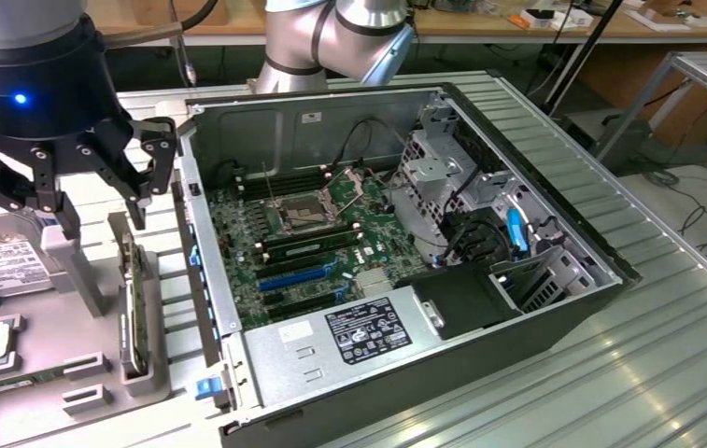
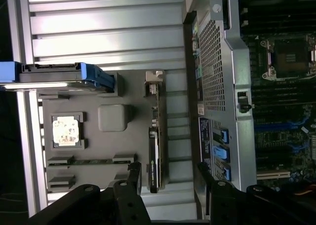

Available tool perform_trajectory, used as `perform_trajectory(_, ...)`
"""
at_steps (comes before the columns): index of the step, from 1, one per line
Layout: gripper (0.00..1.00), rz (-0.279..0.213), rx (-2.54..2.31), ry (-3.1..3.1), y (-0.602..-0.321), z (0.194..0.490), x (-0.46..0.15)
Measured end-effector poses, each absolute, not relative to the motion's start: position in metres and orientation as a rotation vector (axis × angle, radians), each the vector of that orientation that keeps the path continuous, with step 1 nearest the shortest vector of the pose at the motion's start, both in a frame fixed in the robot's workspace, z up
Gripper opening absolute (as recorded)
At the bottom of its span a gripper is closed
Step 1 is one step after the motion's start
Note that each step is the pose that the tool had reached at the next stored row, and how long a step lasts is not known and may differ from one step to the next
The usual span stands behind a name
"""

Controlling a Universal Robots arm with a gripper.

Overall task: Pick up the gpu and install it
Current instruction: 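Pick up the gpu and move the gpu toward the slot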

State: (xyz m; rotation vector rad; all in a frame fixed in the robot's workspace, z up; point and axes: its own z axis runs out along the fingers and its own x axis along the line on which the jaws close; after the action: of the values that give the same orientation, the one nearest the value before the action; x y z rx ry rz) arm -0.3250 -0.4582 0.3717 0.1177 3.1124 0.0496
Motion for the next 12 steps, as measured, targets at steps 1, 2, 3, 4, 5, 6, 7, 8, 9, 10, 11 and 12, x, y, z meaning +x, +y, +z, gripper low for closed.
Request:
perform_trajectory(1, 0.56, 0.05, 0.118, 3.112, -0.4582, 0.3712, -0.325)
perform_trajectory(2, 0.56, 0.05, 0.118, 3.112, -0.4582, 0.3706, -0.325)
perform_trajectory(3, 0.56, 0.05, 0.118, 3.112, -0.4582, 0.3702, -0.325)
perform_trajectory(4, 0.56, 0.05, 0.118, 3.112, -0.4582, 0.3695, -0.325)
perform_trajectory(5, 0.56, 0.05, 0.118, 3.112, -0.4582, 0.3689, -0.325)
perform_trajectory(6, 0.56, 0.05, 0.118, 3.112, -0.4581, 0.3684, -0.325)
perform_trajectory(7, 0.56, 0.05, 0.118, 3.112, -0.4582, 0.3679, -0.325)
perform_trajectory(8, 0.56, 0.05, 0.118, 3.112, -0.4582, 0.3672, -0.325)
perform_trajectory(9, 0.56, 0.05, 0.118, 3.112, -0.4582, 0.3657, -0.325)
perform_trajectory(10, 0.56, 0.05, 0.118, 3.112, -0.4582, 0.3651, -0.325)
perform_trajectory(11, 0.56, 0.05, 0.118, 3.112, -0.4582, 0.3647, -0.325)
perform_trajectory(12, 0.56, 0.05, 0.118, 3.112, -0.4582, 0.3644, -0.325)
